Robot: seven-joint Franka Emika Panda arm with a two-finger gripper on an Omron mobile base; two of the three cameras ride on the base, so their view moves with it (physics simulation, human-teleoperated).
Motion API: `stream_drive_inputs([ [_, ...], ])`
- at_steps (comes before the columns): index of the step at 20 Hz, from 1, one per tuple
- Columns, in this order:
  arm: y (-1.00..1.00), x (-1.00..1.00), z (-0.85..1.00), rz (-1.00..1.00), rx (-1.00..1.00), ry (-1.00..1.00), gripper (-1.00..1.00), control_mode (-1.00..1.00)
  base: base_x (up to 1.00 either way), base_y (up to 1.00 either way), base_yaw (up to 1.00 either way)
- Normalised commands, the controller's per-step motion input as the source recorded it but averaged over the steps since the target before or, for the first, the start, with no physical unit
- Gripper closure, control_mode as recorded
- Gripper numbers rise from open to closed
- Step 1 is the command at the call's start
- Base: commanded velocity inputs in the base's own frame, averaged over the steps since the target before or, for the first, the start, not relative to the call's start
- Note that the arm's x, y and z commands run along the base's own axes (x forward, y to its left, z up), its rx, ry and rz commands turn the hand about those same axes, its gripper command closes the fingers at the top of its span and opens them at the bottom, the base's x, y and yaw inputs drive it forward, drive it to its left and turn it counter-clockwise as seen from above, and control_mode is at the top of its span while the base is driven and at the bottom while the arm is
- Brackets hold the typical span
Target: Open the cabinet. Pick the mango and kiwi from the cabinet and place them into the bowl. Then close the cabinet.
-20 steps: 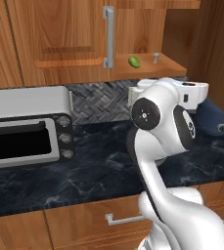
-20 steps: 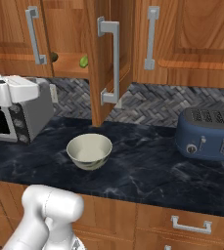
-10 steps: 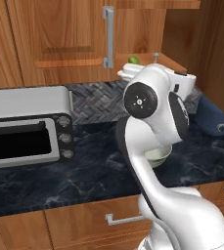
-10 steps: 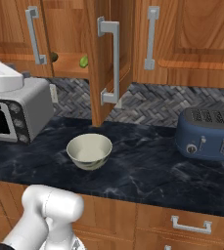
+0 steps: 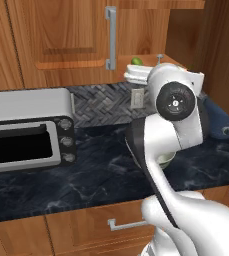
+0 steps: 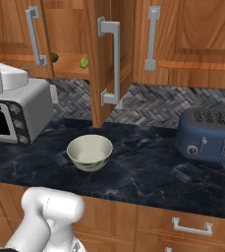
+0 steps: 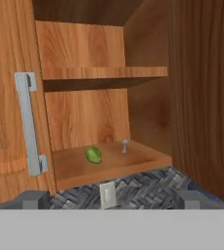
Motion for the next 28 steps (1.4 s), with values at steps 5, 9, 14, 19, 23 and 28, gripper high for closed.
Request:
stream_drive_inputs([
  [5,0.00,0.00,0.00,0.28,-0.11,0.00,-1.00,-1.00,0.00,0.00,0.00],
  [9,0.00,0.00,0.00,0.25,-0.07,0.00,-1.00,-1.00,0.00,0.00,0.00],
  [14,0.01,0.00,-0.11,0.00,0.00,-0.01,-1.00,-1.00,0.00,0.00,0.00],
  [19,0.00,0.00,-0.14,0.00,0.01,-0.23,-1.00,-1.00,0.00,0.00,0.00],
  [23,0.01,0.00,0.00,0.00,0.00,-0.20,-1.00,-1.00,0.00,0.00,0.00],
  [28,0.02,0.00,0.00,0.00,0.00,-0.13,-1.00,-1.00,0.00,0.00,0.00],
])
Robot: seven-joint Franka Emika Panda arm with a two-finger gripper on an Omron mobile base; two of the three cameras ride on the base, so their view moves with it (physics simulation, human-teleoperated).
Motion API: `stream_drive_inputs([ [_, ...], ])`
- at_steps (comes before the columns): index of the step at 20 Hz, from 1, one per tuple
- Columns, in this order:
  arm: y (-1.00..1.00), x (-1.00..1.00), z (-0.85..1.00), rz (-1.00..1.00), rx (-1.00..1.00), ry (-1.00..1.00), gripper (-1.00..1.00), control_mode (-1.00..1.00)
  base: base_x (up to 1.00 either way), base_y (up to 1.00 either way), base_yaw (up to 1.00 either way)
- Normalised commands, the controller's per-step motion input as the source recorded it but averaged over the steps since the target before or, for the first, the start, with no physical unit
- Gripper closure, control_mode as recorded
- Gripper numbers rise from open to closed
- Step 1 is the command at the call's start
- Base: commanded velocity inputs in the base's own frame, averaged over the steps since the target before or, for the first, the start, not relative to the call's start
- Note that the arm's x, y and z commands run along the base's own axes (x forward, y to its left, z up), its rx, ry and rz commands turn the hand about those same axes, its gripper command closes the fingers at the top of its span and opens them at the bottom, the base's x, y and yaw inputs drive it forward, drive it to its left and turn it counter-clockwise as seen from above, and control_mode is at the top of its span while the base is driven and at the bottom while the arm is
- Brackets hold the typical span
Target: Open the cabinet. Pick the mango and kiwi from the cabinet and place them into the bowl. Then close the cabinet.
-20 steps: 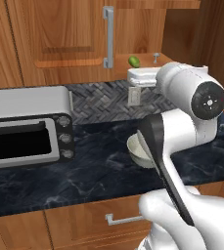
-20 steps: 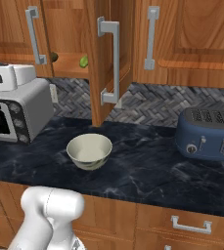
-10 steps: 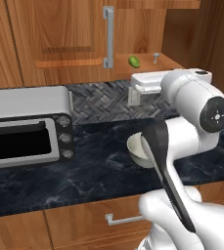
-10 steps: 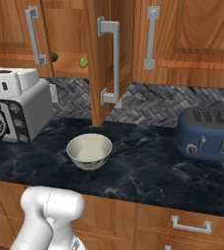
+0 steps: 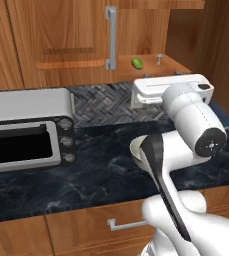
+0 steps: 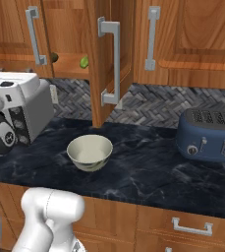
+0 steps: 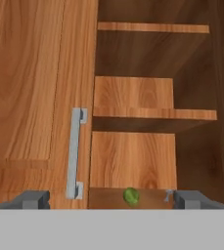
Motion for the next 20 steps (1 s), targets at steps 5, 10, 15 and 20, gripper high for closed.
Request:
stream_drive_inputs([
  [5,0.37,0.31,0.00,0.00,0.00,-0.05,-1.00,-1.00,0.00,0.00,0.00],
  [10,0.46,0.50,0.00,0.00,0.03,-0.03,-1.00,-1.00,0.00,0.00,0.00],
  [15,0.44,0.61,-0.01,0.00,0.05,0.00,-1.00,-1.00,0.00,0.00,0.00],
  [20,0.08,0.65,-0.01,-0.02,0.00,-0.01,-1.00,-1.00,0.00,0.00,0.00],
])
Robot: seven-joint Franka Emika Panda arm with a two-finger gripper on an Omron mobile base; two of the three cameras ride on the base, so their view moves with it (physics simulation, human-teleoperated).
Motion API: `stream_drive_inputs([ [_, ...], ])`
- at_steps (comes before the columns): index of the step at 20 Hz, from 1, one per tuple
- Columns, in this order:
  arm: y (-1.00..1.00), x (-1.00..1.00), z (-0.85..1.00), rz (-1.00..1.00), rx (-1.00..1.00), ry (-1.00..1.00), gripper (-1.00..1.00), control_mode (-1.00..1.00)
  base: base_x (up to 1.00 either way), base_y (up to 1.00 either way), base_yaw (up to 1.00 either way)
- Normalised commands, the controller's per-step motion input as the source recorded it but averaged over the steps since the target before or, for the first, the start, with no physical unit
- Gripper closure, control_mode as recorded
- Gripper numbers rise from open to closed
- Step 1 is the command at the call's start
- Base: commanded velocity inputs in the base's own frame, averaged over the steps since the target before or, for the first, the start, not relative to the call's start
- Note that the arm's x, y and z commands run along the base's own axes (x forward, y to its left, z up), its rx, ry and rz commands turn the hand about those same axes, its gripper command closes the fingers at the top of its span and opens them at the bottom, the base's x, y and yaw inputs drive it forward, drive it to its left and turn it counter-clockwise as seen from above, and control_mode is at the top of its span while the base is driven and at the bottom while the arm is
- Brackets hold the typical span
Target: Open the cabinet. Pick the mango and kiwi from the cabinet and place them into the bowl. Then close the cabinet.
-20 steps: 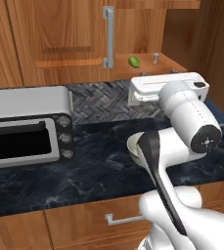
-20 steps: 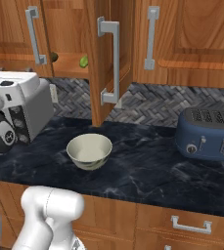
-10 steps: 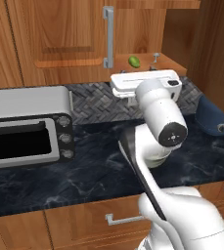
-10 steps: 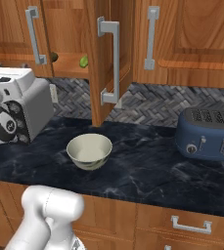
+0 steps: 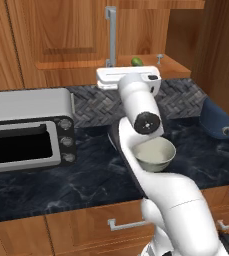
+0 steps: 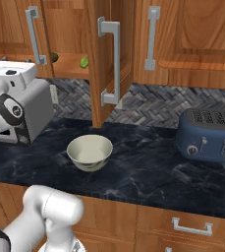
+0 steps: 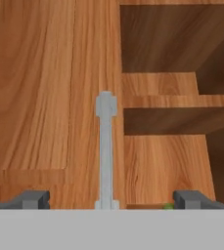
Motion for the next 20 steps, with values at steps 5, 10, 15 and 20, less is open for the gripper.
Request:
stream_drive_inputs([
  [5,0.00,0.67,0.00,-0.07,0.00,0.00,-1.00,-1.00,0.00,0.00,0.00],
  [10,0.07,0.76,-0.02,-0.06,0.00,0.00,-1.00,-1.00,0.00,0.00,0.00],
  [15,0.24,0.53,-0.03,0.00,0.00,0.03,-1.00,-1.00,0.00,0.00,0.00],
  [20,0.20,0.23,-0.03,0.00,0.00,0.03,-1.00,-1.00,0.00,0.00,0.00],
])
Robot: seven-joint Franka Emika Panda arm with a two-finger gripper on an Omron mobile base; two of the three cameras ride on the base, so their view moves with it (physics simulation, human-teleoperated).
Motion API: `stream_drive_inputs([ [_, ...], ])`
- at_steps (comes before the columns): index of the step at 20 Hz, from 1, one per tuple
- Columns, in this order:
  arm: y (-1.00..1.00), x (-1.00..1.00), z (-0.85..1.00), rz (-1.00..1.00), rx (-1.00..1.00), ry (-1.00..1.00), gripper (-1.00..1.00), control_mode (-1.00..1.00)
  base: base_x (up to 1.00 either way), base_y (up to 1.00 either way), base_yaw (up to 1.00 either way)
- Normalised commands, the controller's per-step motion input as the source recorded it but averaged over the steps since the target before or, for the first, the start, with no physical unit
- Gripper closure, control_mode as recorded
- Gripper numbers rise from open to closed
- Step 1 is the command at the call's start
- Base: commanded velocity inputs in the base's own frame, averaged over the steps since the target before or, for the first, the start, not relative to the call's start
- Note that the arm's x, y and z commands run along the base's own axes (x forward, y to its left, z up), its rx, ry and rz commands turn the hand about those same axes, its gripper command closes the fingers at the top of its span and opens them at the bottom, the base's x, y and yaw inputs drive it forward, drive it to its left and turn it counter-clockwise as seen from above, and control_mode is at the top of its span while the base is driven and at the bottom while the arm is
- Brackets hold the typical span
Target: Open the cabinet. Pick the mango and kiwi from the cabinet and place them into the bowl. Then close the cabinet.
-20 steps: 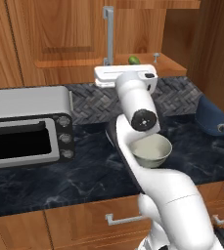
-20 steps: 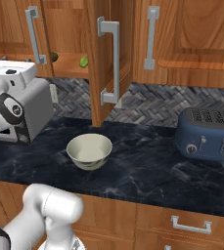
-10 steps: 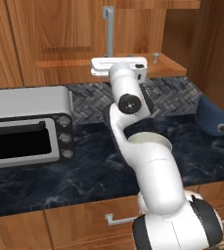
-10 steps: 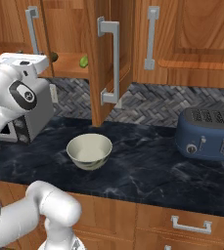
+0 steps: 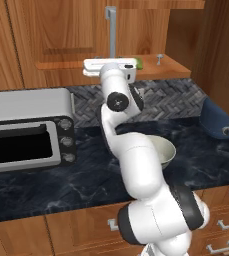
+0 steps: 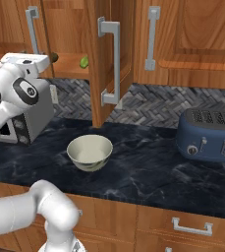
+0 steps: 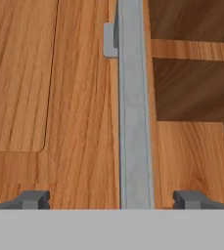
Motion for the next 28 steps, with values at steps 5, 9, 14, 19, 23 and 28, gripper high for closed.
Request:
stream_drive_inputs([
  [5,0.00,0.02,0.00,0.00,0.00,0.00,-1.00,-1.00,0.00,0.00,0.00],
  [9,0.00,0.23,0.00,0.00,0.00,0.00,-1.00,-1.00,0.00,0.00,0.00],
  [14,0.00,0.33,0.00,0.00,0.00,0.04,-1.00,-1.00,0.00,0.00,0.00],
  [19,-0.02,0.25,0.00,0.00,0.00,0.03,-1.00,-1.00,0.00,0.00,0.00],
  [23,-0.01,0.03,0.00,0.00,0.00,0.00,1.00,-1.00,0.00,0.00,0.00],
  [28,0.00,0.00,0.00,0.00,0.00,0.00,1.00,-1.00,0.00,0.00,0.00],
])
